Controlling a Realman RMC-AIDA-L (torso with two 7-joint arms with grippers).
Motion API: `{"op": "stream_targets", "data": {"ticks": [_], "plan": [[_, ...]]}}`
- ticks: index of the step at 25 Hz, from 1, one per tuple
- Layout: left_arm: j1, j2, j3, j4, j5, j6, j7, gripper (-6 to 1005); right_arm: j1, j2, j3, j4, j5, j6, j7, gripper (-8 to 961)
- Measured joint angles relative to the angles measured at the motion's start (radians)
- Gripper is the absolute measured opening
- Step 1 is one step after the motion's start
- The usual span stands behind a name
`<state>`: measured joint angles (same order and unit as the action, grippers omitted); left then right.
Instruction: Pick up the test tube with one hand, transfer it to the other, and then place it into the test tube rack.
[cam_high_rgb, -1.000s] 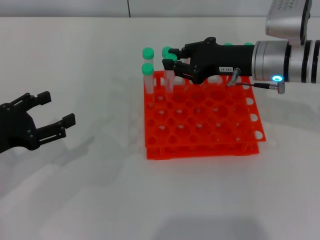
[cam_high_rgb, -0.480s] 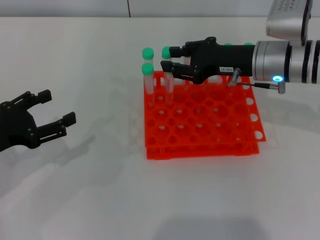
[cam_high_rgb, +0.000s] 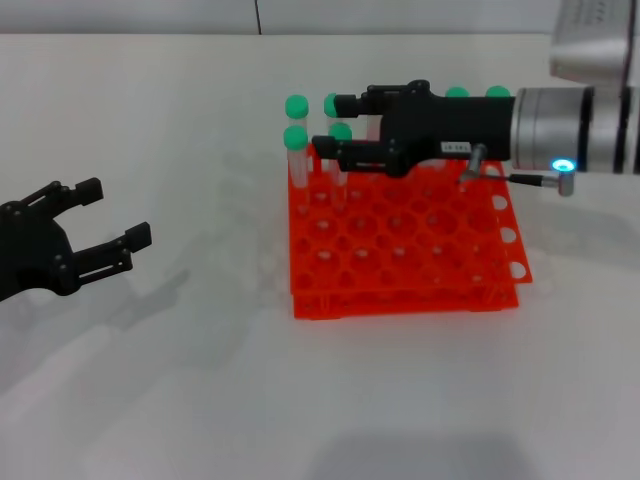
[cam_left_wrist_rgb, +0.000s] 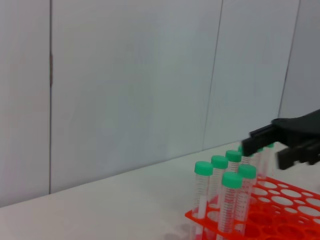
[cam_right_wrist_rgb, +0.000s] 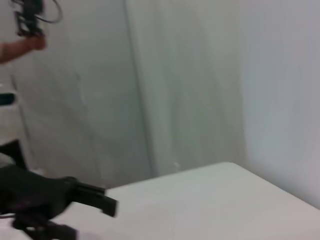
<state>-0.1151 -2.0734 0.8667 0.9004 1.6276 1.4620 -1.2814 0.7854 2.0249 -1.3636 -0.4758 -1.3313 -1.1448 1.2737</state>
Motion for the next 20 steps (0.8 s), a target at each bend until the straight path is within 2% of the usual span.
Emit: {"op": "stream_targets", "data": {"ticks": [4,10,12,13,17,20], "plan": [[0.000,0.002,0.000,0.000,0.000,0.003,-0.001,875,-0.061,-0.012,0.002,-0.065,-0.008,-0.079,0.002,603],[-0.001,0.006,0.000,0.003,-0.002,0.008,-0.004,875,-0.153,-0.031,0.011,-0.155,-0.047,-0.106,0.028,607],[-0.004,0.008,0.000,0.005,-0.002,0.008,-0.007,875,-0.186,-0.046,0.017,-0.182,-0.049,-0.127,0.031,781],[-0.006,0.008,0.000,0.005,-0.001,0.008,-0.011,875,-0.193,-0.049,0.020,-0.186,-0.049,-0.135,0.031,797],[-0.019,0.018,0.002,0.002,0.002,0.009,-0.023,875,-0.239,-0.084,0.047,-0.199,-0.050,-0.194,0.030,861],[-0.031,0.025,0.002,0.001,0.016,0.018,-0.037,875,-0.267,-0.119,0.051,-0.195,-0.062,-0.230,0.018,876]]}}
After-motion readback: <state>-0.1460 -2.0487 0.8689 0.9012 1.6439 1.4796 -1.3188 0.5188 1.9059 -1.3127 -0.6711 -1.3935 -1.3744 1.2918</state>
